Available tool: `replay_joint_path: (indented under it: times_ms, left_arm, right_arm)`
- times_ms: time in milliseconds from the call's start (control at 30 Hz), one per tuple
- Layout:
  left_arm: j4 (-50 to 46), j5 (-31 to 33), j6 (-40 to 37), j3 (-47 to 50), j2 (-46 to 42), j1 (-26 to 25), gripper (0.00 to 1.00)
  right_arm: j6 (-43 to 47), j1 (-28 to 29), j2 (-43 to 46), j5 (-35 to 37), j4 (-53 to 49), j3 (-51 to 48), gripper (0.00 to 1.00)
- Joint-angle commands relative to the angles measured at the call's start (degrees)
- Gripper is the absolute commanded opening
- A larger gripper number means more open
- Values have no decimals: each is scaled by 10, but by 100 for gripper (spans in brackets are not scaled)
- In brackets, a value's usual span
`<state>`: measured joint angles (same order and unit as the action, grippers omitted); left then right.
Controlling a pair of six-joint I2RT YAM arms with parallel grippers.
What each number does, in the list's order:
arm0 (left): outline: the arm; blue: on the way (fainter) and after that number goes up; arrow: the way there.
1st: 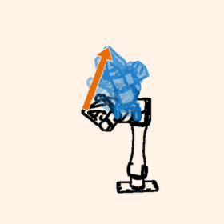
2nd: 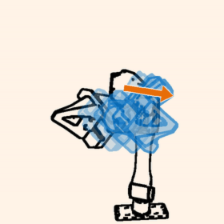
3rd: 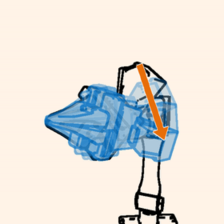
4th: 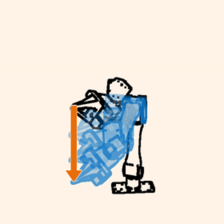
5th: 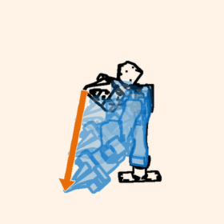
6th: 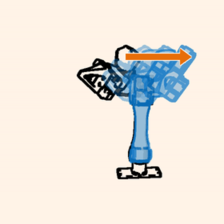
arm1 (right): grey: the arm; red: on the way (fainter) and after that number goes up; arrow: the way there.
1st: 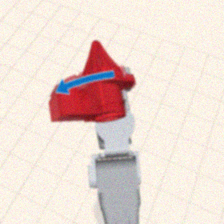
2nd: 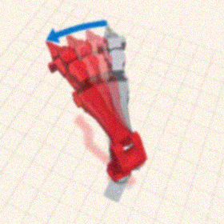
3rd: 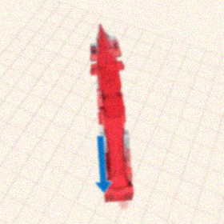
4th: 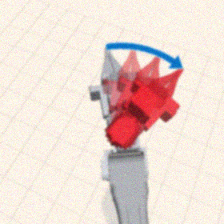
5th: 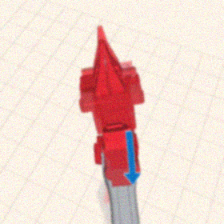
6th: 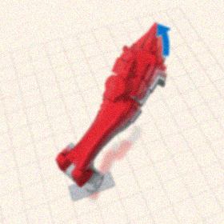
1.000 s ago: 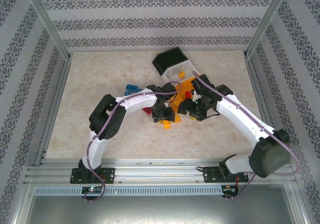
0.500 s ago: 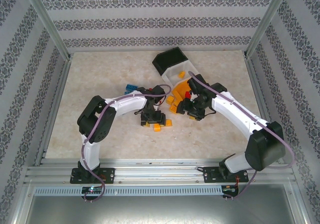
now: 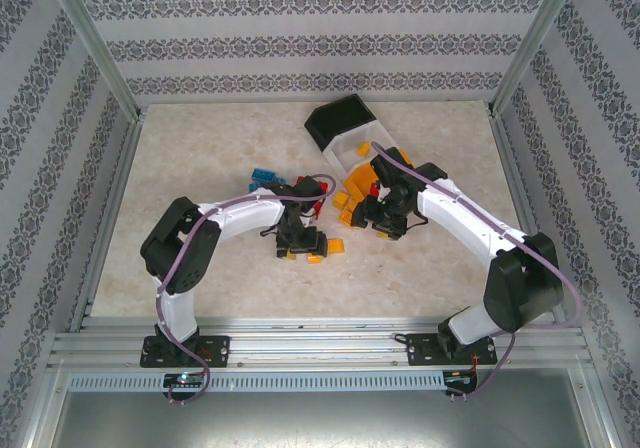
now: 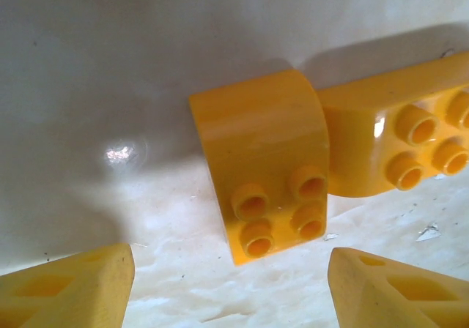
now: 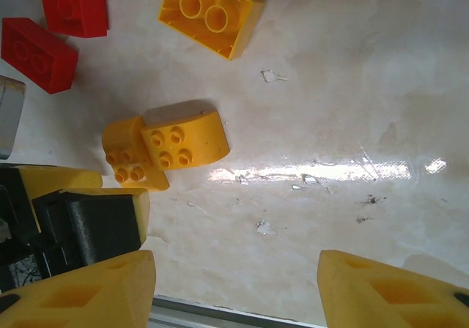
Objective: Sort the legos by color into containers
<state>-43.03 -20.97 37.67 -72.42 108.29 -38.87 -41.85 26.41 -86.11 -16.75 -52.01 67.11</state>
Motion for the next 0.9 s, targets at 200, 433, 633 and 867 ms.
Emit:
replay_joint_path:
  times_ms: [200, 433, 633, 867]
  left_arm:
    - [-5, -3, -17, -26, 42, 5, 66]
    - [0, -14, -10, -43, 48, 3, 72]
    - [0, -12, -7, -65, 68, 2, 70]
    - [-21, 0, -25, -91, 96, 3, 55]
  right_arm:
    - [3, 5, 2, 0, 4, 4, 60]
    - [10, 6, 6, 2, 4, -8, 60]
    - [14, 2, 7, 2, 3, -13, 60]
    - [12, -3, 9, 3, 5, -14, 60]
